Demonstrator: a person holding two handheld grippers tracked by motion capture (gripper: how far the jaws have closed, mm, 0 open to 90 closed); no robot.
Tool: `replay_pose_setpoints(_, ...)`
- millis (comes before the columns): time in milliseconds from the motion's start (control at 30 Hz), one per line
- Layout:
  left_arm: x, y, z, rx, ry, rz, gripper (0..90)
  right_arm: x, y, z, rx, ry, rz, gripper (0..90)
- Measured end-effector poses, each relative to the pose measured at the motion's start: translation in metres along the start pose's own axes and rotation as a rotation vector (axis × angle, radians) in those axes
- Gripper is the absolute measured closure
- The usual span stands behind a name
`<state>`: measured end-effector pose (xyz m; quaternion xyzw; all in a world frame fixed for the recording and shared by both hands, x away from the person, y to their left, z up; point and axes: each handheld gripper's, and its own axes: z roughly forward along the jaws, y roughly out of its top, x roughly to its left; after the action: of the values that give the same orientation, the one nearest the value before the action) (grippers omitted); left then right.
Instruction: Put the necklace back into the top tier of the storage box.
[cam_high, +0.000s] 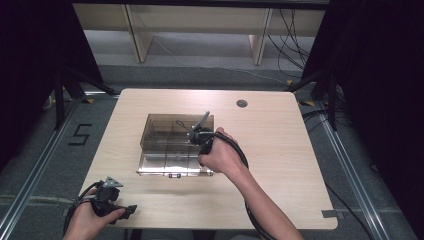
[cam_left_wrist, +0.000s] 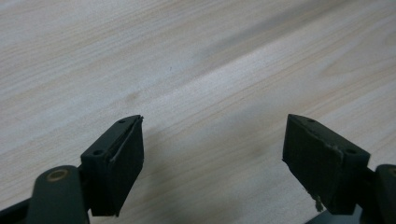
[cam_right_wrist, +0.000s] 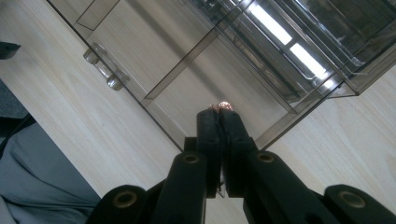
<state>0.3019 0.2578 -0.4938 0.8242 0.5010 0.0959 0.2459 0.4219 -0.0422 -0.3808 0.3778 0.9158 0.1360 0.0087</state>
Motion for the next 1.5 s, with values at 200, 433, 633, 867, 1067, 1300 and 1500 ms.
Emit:
replay_pose_setpoints(200,0.001,0.0,-0.001,0.013,0.008,0.013,20.3,-0.003,-0.001,0.004,0.0,0.001,-0.003,88.1)
replay_pose_setpoints(433,0.001,0.0,-0.002,0.007,0.006,0.016,20.4,-0.001,0.001,0.009,-0.001,0.005,-0.001,88.0)
replay_pose_setpoints(633,0.0,-0.001,-0.001,0.003,0.005,0.015,20.3,-0.004,0.004,0.013,0.01,0.004,-0.015,88.0)
replay_pose_setpoints(867,0.0,0.0,-0.002,0.004,0.008,0.022,20.3,-0.004,0.004,0.016,0.025,0.015,-0.012,86.2)
replay_pose_setpoints(1067,0.0,-0.001,-0.002,-0.012,0.018,0.017,20.3,-0.004,0.005,0.018,0.03,0.019,-0.002,82.4)
replay_pose_setpoints(1300,0.0,-0.001,-0.004,0.003,0.009,0.02,20.3,-0.006,0.005,0.018,0.024,0.014,-0.03,78.1)
replay_pose_setpoints(1500,-0.001,-0.001,-0.001,-0.006,0.015,0.019,20.3,-0.005,0.006,0.016,0.018,0.013,-0.032,76.4)
